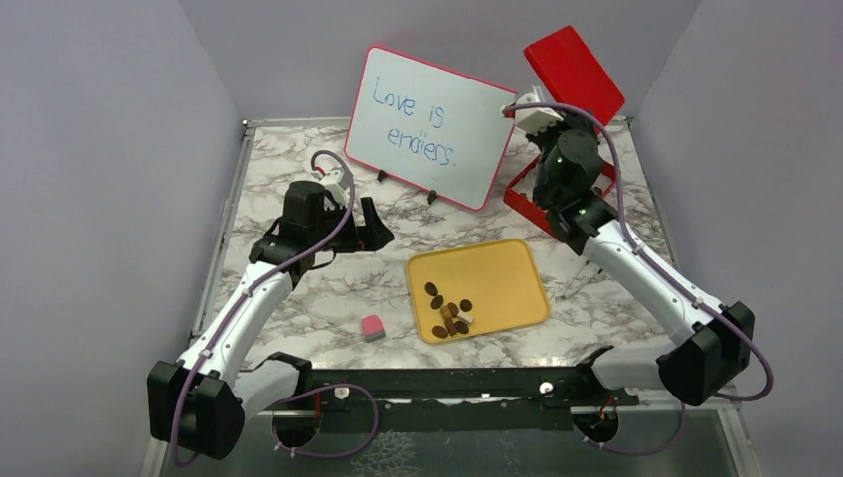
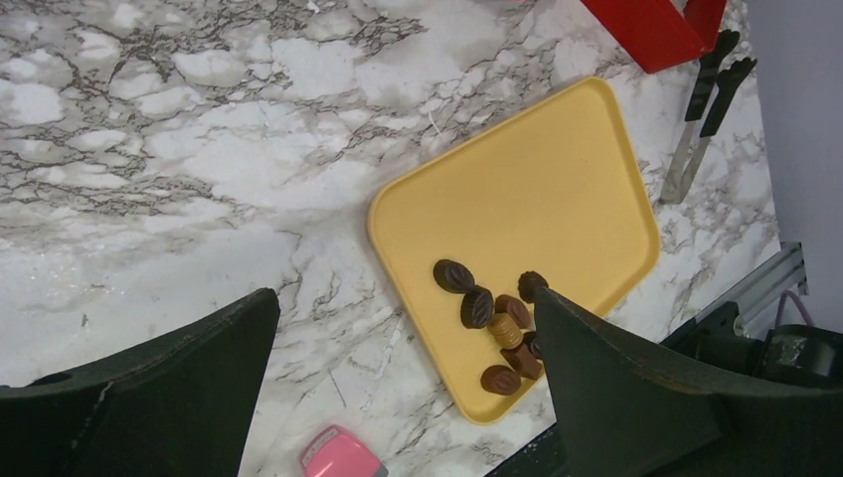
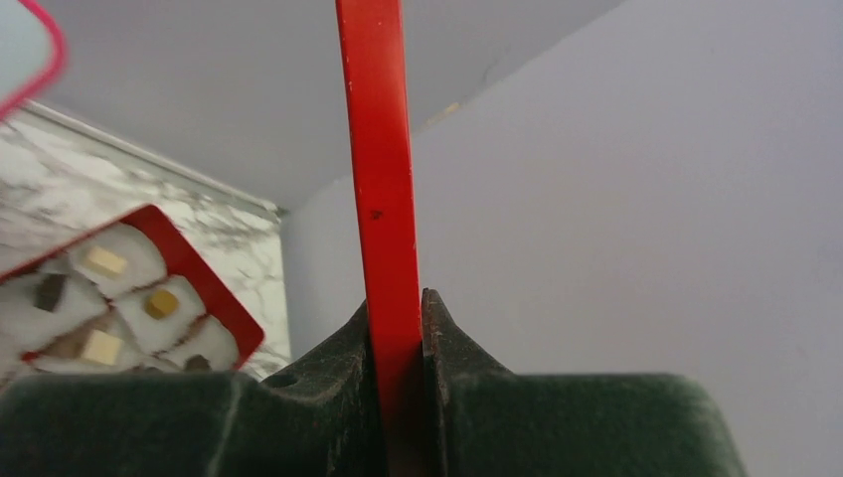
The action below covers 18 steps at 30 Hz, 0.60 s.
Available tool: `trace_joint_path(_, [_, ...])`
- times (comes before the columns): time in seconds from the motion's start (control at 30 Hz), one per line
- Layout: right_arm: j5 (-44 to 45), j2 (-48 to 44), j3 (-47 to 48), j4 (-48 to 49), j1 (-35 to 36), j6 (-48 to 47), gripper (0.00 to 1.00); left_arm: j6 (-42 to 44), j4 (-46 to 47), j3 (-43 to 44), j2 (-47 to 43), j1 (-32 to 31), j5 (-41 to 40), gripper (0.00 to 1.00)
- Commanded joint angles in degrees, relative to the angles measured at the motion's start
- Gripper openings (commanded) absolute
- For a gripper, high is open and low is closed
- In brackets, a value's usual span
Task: Pack the chocolate
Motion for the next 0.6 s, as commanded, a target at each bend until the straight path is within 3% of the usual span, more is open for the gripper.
trace_joint_path(0.0, [-5.3,0.3,1.2,-1.0,-6.9,0.6,0.01,1.6,2.6,-2.2,0.4,-0.4,-1.6,0.99])
trace_joint_path(0.33, [-16.5,5.3,-2.8,-9.6,-20.8,1.9,0.01,2.1,3.6,-4.2,-1.4,-2.0,-2.2,0.99])
trace_joint_path(0.57, [-27.9,6.0,-8.9,-6.0,-27.3,0.5,0.01,2.7,3.5,-4.0,-0.6,-3.5,-1.9,0.99])
